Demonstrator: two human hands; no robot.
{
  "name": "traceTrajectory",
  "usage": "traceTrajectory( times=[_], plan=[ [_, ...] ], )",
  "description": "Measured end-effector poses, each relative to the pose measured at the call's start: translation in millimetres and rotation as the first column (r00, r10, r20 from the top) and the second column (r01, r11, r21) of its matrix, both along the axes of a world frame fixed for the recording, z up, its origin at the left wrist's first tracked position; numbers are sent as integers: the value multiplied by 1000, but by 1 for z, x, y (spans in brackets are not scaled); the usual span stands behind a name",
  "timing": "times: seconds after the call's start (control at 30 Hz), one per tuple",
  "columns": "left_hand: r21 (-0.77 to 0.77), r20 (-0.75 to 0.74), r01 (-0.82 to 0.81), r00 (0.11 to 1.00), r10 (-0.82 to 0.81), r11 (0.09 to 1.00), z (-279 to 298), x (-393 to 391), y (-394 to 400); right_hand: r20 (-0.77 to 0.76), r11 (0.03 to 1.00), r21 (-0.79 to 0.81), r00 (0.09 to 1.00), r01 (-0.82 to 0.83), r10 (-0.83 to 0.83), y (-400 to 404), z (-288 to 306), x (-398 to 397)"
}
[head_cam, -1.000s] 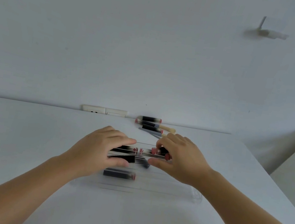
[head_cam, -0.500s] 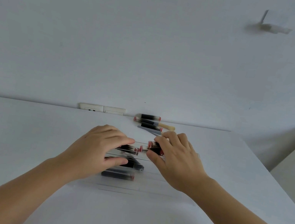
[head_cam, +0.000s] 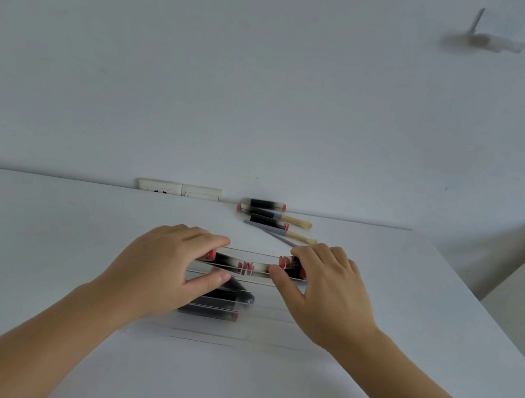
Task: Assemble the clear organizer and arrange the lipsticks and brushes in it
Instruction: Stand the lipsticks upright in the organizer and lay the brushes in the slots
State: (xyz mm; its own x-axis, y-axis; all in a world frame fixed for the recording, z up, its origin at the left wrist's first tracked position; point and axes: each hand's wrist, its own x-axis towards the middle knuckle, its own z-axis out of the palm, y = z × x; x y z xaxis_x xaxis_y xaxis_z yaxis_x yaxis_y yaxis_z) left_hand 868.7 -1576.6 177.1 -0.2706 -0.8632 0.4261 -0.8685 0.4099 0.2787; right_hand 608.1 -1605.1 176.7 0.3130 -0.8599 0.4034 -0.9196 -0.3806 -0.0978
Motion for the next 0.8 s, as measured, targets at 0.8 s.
traceTrajectory(
  times=[0.8],
  plan=[
    [230,-320,20,946,56,973,12,40,-4,-16,770,609,968,-188,249,-119,48,-56]
  ],
)
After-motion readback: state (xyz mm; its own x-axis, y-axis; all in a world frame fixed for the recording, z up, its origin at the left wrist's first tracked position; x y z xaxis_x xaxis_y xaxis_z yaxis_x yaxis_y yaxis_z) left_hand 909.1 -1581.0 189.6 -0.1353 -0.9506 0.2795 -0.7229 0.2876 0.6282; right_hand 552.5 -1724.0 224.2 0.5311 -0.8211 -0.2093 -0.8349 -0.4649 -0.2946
